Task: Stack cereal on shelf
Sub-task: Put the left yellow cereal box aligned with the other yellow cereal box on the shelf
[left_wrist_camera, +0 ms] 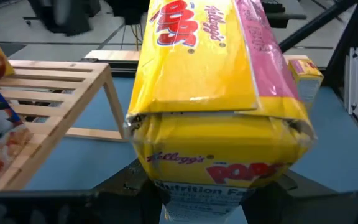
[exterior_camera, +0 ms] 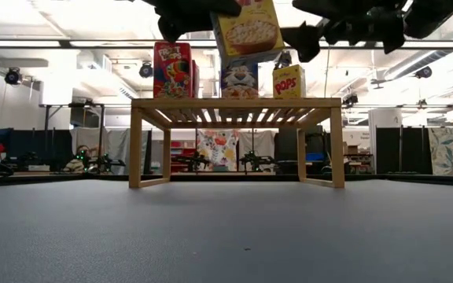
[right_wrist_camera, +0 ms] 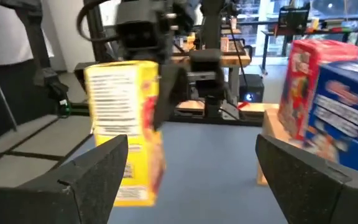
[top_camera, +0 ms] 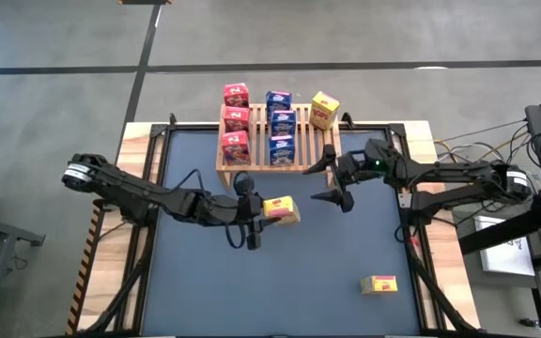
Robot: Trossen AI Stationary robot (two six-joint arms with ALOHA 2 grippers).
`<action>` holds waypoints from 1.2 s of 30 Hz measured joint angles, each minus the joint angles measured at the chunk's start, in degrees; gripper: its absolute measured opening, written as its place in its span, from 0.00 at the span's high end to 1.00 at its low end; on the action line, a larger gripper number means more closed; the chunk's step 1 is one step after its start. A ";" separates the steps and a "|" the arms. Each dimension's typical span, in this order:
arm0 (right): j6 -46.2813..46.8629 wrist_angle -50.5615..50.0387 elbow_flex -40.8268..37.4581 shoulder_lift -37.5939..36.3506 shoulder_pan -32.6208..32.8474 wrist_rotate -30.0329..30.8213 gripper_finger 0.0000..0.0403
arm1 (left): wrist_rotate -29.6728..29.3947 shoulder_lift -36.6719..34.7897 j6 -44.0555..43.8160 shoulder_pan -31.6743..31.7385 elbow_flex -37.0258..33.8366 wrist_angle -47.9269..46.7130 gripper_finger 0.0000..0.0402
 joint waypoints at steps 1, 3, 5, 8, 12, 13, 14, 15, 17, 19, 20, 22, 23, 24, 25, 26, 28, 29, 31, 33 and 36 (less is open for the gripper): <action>-0.45 0.02 0.07 0.03 1.30 1.75 0.15 | 0.00 -0.18 -0.03 0.13 0.00 0.01 0.63; -1.21 -0.11 0.10 -0.02 3.33 4.82 0.15 | -0.02 -0.70 -0.03 0.42 0.00 -0.05 0.63; -1.29 -0.02 0.12 0.26 5.12 6.81 0.16 | -0.02 -1.11 -0.03 0.63 0.14 -0.10 0.63; -0.68 0.10 0.12 1.02 6.76 7.32 0.17 | -0.02 -1.25 0.63 0.90 0.37 0.01 0.63; 4.51 3.49 0.12 2.94 7.40 8.31 0.17 | 0.01 -1.25 1.32 1.15 0.41 1.37 0.63; 5.43 4.54 0.12 3.49 7.42 8.26 0.17 | 0.00 -1.25 1.48 1.15 0.46 1.98 0.63; 6.03 5.49 0.12 3.98 7.59 8.24 0.17 | 0.00 -1.25 1.73 1.15 0.46 2.37 0.63; 6.07 6.17 0.12 4.47 7.73 8.20 0.17 | 0.00 -1.25 1.87 1.15 0.46 2.61 0.63; 5.87 7.37 0.12 5.45 8.02 8.07 0.17 | 0.00 -1.25 1.94 1.20 0.46 2.78 0.63; 5.72 8.65 0.16 6.45 8.52 8.05 0.17 | 0.00 -1.25 1.94 1.32 0.46 2.83 0.63; 5.49 8.95 0.39 6.89 8.81 8.12 0.17 | 0.00 -1.25 1.94 1.35 0.46 2.83 0.63; 5.23 9.89 0.93 7.92 9.42 8.23 0.17 | 0.00 -1.25 2.01 1.41 0.46 3.03 0.63; 5.24 9.90 1.32 8.46 9.65 8.21 0.17 | 0.00 -1.25 2.18 1.45 0.46 3.29 0.63; 5.26 9.90 1.77 9.03 9.80 8.11 0.17 | 0.04 -1.25 2.29 1.48 0.46 3.27 0.63; 5.33 9.80 2.20 9.65 9.93 7.81 0.17 | 0.02 -1.25 2.31 1.46 0.46 3.17 0.63; 5.38 9.77 2.68 10.22 10.07 7.56 0.17 | 0.00 -1.25 2.31 1.52 0.46 3.04 0.63; 5.39 9.98 3.70 11.40 10.39 7.53 0.17 | 0.07 -1.25 2.31 1.57 0.46 2.84 0.63; 5.37 10.03 4.11 11.89 10.47 7.52 0.17 | 0.07 -1.25 2.31 1.57 0.46 2.73 0.63; 5.37 10.08 4.86 12.76 10.64 7.52 0.17 | 0.08 -1.25 2.31 1.57 0.44 2.40 0.63; 5.34 10.01 5.32 13.33 10.68 7.50 0.18 | 0.07 -1.25 2.22 1.57 0.44 2.05 0.63; 5.30 9.75 5.54 13.37 10.68 7.58 0.19 | -0.14 -1.23 2.07 1.61 0.44 1.53 0.63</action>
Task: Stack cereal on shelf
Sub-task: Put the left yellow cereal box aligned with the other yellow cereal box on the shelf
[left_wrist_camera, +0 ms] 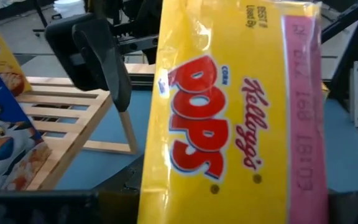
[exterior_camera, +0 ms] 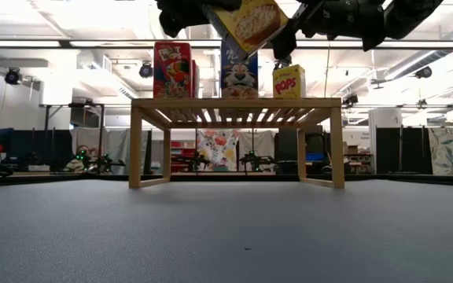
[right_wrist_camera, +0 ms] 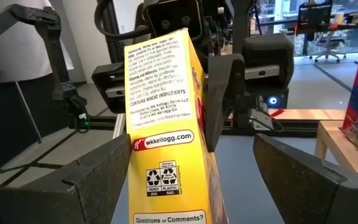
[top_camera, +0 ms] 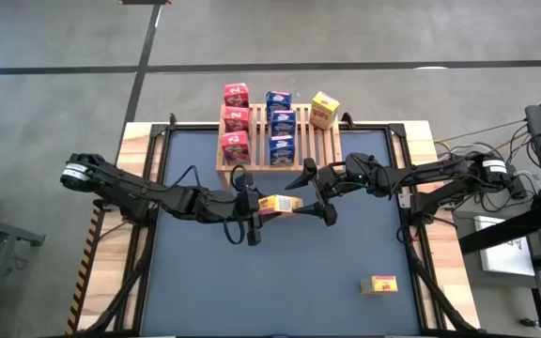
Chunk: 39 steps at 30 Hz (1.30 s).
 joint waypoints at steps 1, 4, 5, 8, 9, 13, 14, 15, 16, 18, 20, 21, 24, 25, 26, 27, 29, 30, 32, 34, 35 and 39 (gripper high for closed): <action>-0.09 -0.22 0.00 -0.17 -0.02 0.23 0.19 | -0.63 0.00 -0.08 0.00 0.00 -0.25 0.63; -0.51 -2.63 0.00 -1.50 -0.07 1.08 0.19 | -2.30 0.00 -0.75 0.00 0.00 -1.15 0.63; -0.86 -3.91 0.00 -2.05 -0.07 1.09 0.19 | -2.70 0.02 -0.94 0.04 0.00 -1.20 0.63; -0.99 -6.94 0.31 -3.34 0.00 0.66 0.19 | -2.94 0.02 -1.27 0.07 0.01 -1.17 0.63; -1.01 -7.26 0.42 -3.49 0.14 0.67 0.19 | -2.94 0.02 -1.29 0.07 0.01 -1.29 0.63; -1.97 -7.57 0.52 -3.56 0.95 2.03 0.19 | -2.88 0.02 -1.27 0.09 0.02 -0.36 0.63; -2.38 -7.68 0.52 -3.55 1.20 2.58 0.19 | -2.80 0.02 -1.29 0.09 0.02 -0.23 0.63; -2.73 -7.74 0.52 -3.55 1.31 3.13 0.19 | -2.80 0.02 -1.27 0.09 0.02 -0.25 0.63; -3.13 -7.71 0.52 -3.55 1.45 3.51 0.19 | -2.78 0.02 -1.27 0.11 0.02 -0.24 0.63; -3.39 -7.71 0.52 -3.55 1.60 3.73 0.19 | -2.75 0.02 -1.27 0.11 0.02 -0.29 0.63; -3.59 -7.77 0.52 -3.55 1.60 3.78 0.19 | -2.72 0.02 -1.27 0.11 0.02 -0.29 0.63; -3.62 -7.77 0.52 -3.55 1.58 3.83 0.19 | -2.69 0.02 -1.29 0.11 0.02 -0.29 0.63; -4.02 -7.76 0.52 -3.55 1.58 3.84 0.19 | -1.82 0.02 -1.27 0.11 0.02 -0.21 0.63; -4.05 -7.74 0.52 -3.55 1.60 3.86 0.19 | -1.12 0.02 -1.28 0.11 0.02 -0.14 0.63; -4.07 -7.74 0.52 -3.55 1.59 3.88 0.19 | -0.66 0.02 -1.29 0.11 0.02 -0.07 0.63; -4.09 -7.74 0.52 -3.55 1.57 3.95 0.19 | -0.61 0.02 -1.28 0.11 0.02 -0.07 0.63; -4.16 -7.72 0.52 -3.55 1.57 4.22 0.19 | -0.31 0.02 -1.69 0.07 0.02 0.07 0.63; -4.18 -7.70 0.52 -3.55 1.57 4.18 0.19 | 0.20 0.02 -1.71 0.07 0.02 0.33 0.63; -4.18 -7.55 0.52 -3.55 1.58 4.21 0.19 | 0.77 0.04 -1.76 0.09 0.02 1.57 0.63; -4.17 -7.47 0.52 -3.55 1.57 4.23 0.19 | 0.77 0.04 -1.78 0.09 0.04 2.92 0.63; -4.15 -7.34 0.52 -3.55 1.57 4.21 0.19 | 0.74 0.04 -1.80 0.12 0.11 3.07 0.63; -4.15 -7.30 0.52 -3.55 1.59 4.82 0.19 | 0.73 0.50 -1.77 0.15 2.04 1.32 0.63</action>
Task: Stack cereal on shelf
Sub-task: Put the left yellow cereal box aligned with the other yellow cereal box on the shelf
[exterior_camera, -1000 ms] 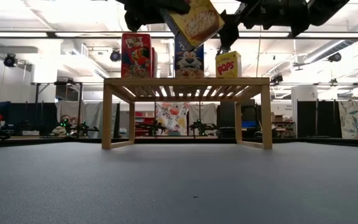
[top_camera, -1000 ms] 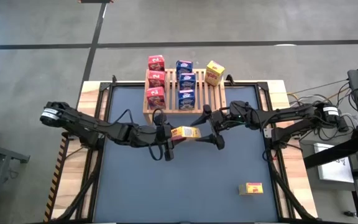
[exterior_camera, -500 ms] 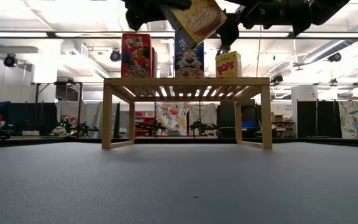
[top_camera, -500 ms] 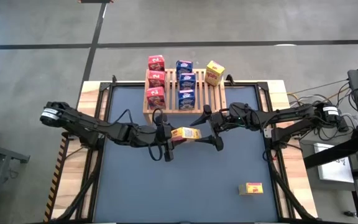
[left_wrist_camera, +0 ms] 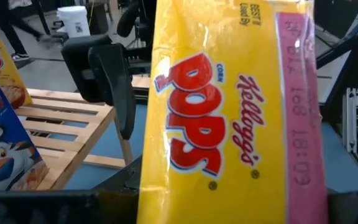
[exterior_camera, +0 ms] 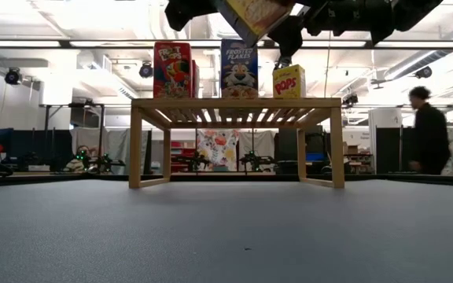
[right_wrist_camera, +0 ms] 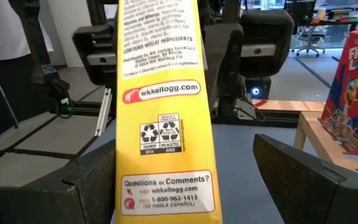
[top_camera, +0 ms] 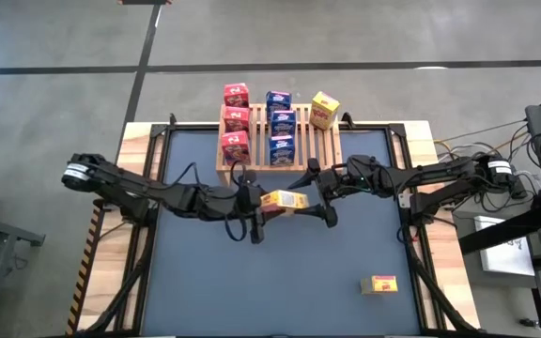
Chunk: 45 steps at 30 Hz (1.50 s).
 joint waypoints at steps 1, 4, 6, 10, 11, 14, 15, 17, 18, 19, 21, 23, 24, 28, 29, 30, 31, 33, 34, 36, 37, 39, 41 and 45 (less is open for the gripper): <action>-0.01 0.01 0.00 0.00 0.00 0.11 0.19 | -0.01 0.33 0.00 0.00 0.67 -0.63 0.63; -0.04 -0.73 0.26 0.00 0.01 0.18 0.19 | -0.04 1.85 -0.15 0.02 3.23 -4.46 0.63; -0.53 -1.61 1.14 0.02 0.01 0.22 0.19 | -0.07 3.24 -0.41 0.14 5.30 -7.52 0.63; -1.22 -4.22 2.75 0.00 0.01 0.22 0.19 | -0.24 6.30 -0.45 0.36 10.26 -13.63 0.63; -1.33 -4.86 3.01 0.00 0.01 0.13 0.19 | -0.29 7.06 -0.46 0.37 11.70 -15.52 0.63; -1.37 -6.32 3.46 0.00 0.03 0.11 0.19 | -0.69 9.23 -0.46 0.43 15.65 -20.65 0.63; -1.36 -6.49 3.48 0.00 0.03 0.09 0.19 | -0.74 9.94 -0.44 0.49 16.74 -21.77 0.63; -1.36 -6.56 3.48 0.00 0.03 0.07 0.19 | -0.85 11.24 -0.25 0.56 18.83 -23.77 0.63; -1.37 -6.70 3.48 0.00 0.03 0.02 0.19 | -0.85 11.83 -0.12 0.63 19.64 -24.59 0.63; -1.36 -6.81 3.48 0.00 0.03 0.02 0.19 | -0.85 12.38 -0.09 0.67 20.35 -25.28 0.63; -1.38 -7.01 3.48 0.00 0.03 0.16 0.19 | -0.78 13.00 -0.04 0.85 21.17 -26.15 0.63; -1.61 -7.86 3.50 0.00 0.03 0.32 0.19 | -0.69 13.33 -0.04 0.92 21.41 -26.59 0.63; -2.02 -8.21 3.50 0.00 0.03 0.35 0.19 | -0.54 13.33 -0.05 0.92 21.36 -26.67 0.63; -2.89 -9.49 3.58 0.00 0.03 0.52 0.19 | -0.40 13.21 -0.76 0.90 20.70 -26.65 0.63; -2.89 -9.50 3.58 0.00 0.01 0.57 0.19 | -0.37 13.20 -1.00 0.90 20.62 -26.71 0.63; -2.89 -9.50 3.58 0.00 0.01 0.57 0.19 | -0.37 13.19 -1.13 0.90 20.55 -26.72 0.63; -2.86 -9.54 3.58 -0.03 0.01 0.57 0.19 | -0.34 13.17 -1.28 0.90 20.52 -26.72 0.63; -2.42 -10.72 4.00 -0.09 0.01 0.57 0.19 | -0.24 13.09 -1.43 0.90 20.37 -27.03 0.63; -2.32 -12.18 4.58 -0.09 0.01 0.55 0.19 | -0.23 13.07 -1.51 0.90 20.25 -27.20 0.63; -2.35 -17.01 6.46 -0.09 0.01 0.57 0.19 | 0.03 13.07 -1.78 0.90 20.19 -27.80 0.63; -2.66 -19.37 7.47 -0.03 0.01 0.57 0.19 | 0.07 13.07 -1.91 0.90 20.17 -28.34 0.63; -3.37 -23.10 9.38 0.36 0.02 0.57 0.19 | 0.07 13.07 -2.05 0.90 20.09 -28.60 0.63; -3.86 -25.46 11.06 1.14 0.40 0.60 0.19 | 0.14 13.07 -2.05 0.89 20.08 -28.65 0.63; -5.66 -29.56 14.23 3.11 1.10 0.62 0.19 | 0.42 13.07 -2.03 0.85 20.04 -28.65 0.63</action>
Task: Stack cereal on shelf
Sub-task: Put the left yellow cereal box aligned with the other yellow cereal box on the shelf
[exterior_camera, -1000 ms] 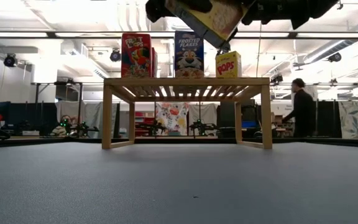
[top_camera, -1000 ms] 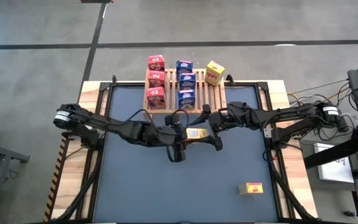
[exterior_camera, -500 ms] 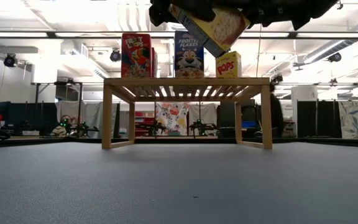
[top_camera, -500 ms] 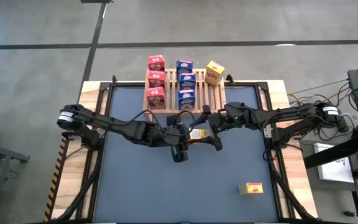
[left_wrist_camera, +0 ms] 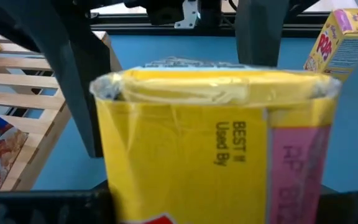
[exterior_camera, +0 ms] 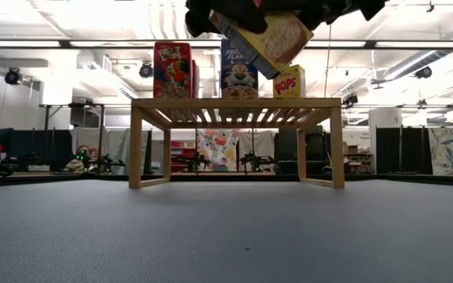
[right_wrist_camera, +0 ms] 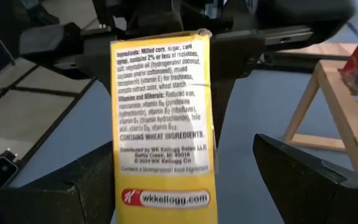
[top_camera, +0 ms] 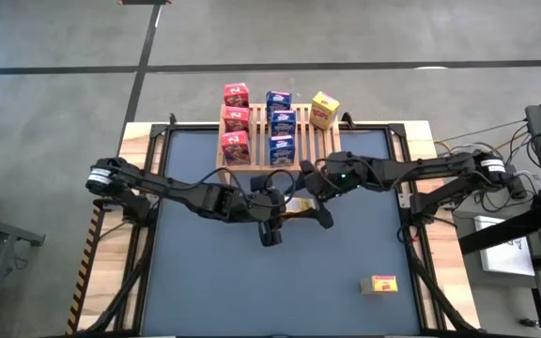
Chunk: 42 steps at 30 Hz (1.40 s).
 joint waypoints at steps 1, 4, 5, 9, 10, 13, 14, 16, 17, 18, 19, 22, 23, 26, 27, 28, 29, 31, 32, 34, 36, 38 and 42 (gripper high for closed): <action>0.00 -0.85 0.79 0.67 0.14 0.17 0.19 | 0.04 0.00 -0.02 0.00 -0.06 -0.04 0.63; -0.10 -2.99 2.80 2.77 0.38 0.23 0.19 | 0.03 0.00 -0.43 0.00 -0.49 -0.43 0.63; -0.24 -3.59 3.36 3.37 0.39 0.38 0.19 | 0.02 0.00 -0.62 0.00 -0.68 -0.62 0.63; -0.97 -6.42 5.88 5.86 0.76 1.28 0.19 | -0.02 0.00 -1.40 -0.04 -0.83 -2.55 0.63; -1.14 -6.88 6.39 6.46 0.80 1.30 0.19 | 0.02 0.00 -1.57 -0.04 -0.85 -2.95 0.63; -1.60 -7.88 7.72 7.70 1.28 1.45 0.19 | 0.00 0.00 -2.51 -0.05 -0.88 -4.44 0.63; -1.72 -8.28 8.10 8.01 1.42 1.66 0.19 | 0.00 0.00 -2.74 -0.07 -0.88 -4.78 0.63; -2.41 -9.00 8.89 8.36 1.77 2.55 0.19 | -0.04 0.00 -3.21 -0.04 -0.88 -5.37 0.63; -2.73 -9.66 9.28 8.39 2.00 3.41 0.19 | -0.14 -0.02 -3.56 -0.04 -0.95 -5.55 0.63; -3.13 -9.88 9.44 8.37 2.33 4.68 0.19 | -0.24 -0.02 -3.96 -0.04 -1.01 -5.72 0.63; -3.52 -9.93 9.47 8.34 2.61 5.84 0.19 | -0.27 -0.02 -4.26 -0.02 -1.03 -6.10 0.63; -4.22 -9.97 9.27 7.82 3.04 6.94 0.19 | -0.33 -0.02 -4.58 -0.02 -1.05 -6.92 0.63; -4.24 -10.06 9.18 7.65 3.16 7.26 0.19 | -0.33 -0.02 -4.59 -0.02 -1.05 -6.92 0.63; -4.22 -9.86 8.67 7.00 3.28 7.50 0.19 | -0.33 -0.02 -4.59 -0.02 -1.05 -6.99 0.63; -4.22 -10.04 8.55 6.95 3.29 7.60 0.19 | -0.33 -0.04 -4.59 0.04 -1.07 -6.99 0.63; -4.22 -9.94 8.49 6.93 3.33 7.74 0.19 | -0.33 -0.04 -4.59 0.02 -1.06 -7.03 0.63; -4.22 -9.91 8.42 6.93 3.39 7.87 0.19 | -0.33 -0.04 -4.59 0.02 -1.06 -7.08 0.63; -4.22 -9.98 8.39 6.90 3.39 7.87 0.19 | -0.33 -0.04 -4.59 0.02 -1.06 -7.12 0.63; -4.22 -9.88 8.39 6.90 3.41 7.86 0.20 | -0.33 -0.04 -4.59 0.02 -1.05 -7.12 0.63; -4.22 -9.90 8.39 6.90 3.41 7.86 0.23 | -0.33 -0.04 -4.61 0.02 -1.05 -7.12 0.63; -4.28 -9.90 8.37 6.90 3.41 7.86 0.29 | -0.33 -0.04 -4.61 0.02 -1.07 -7.12 0.63; -4.54 -9.90 8.35 6.88 3.39 7.76 0.36 | -0.37 -0.04 -4.63 0.02 -1.07 -7.14 0.63; -4.67 -9.90 8.33 6.86 3.41 7.65 0.47 | -0.37 -0.04 -4.61 0.02 -1.07 -7.14 0.63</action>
